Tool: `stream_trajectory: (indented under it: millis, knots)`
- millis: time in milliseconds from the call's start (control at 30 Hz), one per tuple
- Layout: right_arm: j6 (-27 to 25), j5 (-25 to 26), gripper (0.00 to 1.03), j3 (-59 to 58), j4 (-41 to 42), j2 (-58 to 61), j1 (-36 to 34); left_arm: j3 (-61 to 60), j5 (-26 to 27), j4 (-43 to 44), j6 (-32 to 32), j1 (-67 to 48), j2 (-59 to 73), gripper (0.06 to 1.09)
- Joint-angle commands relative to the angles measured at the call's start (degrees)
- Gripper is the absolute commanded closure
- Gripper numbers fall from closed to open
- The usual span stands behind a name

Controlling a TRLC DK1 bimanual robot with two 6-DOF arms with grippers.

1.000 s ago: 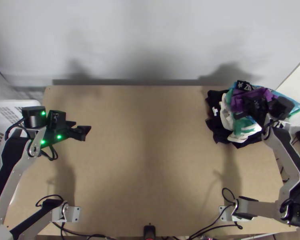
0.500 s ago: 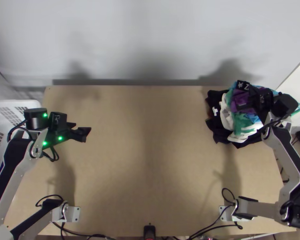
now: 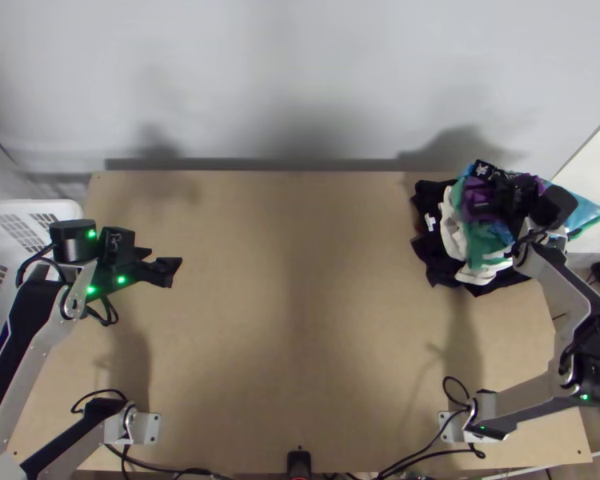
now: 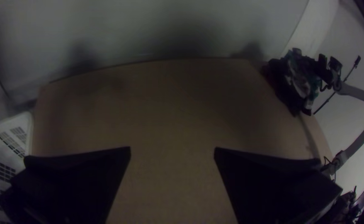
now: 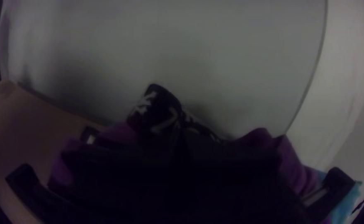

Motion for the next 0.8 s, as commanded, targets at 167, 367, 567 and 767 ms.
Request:
stream_trajectory:
  millis: [167,367,567,767]
  knots:
    - [3.1,-0.9,0.04,2.5,-6.0,-0.3,-1.4,1.3,0.0,-1.6,0.4,0.2,-0.4,0.11]
    - [3.3,-3.6,0.03,3.9,-9.9,-4.7,-3.3,2.2,0.0,-2.2,0.6,0.2,-0.3,0.11]
    - [4.8,-4.0,0.03,7.1,-12.8,-11.4,-5.5,1.9,0.0,-2.5,1.2,-0.1,-0.4,0.11]
    - [4.1,-4.3,0.03,8.9,-16.0,-21.2,-5.9,2.0,0.0,-2.3,1.2,-1.1,-0.9,0.11]
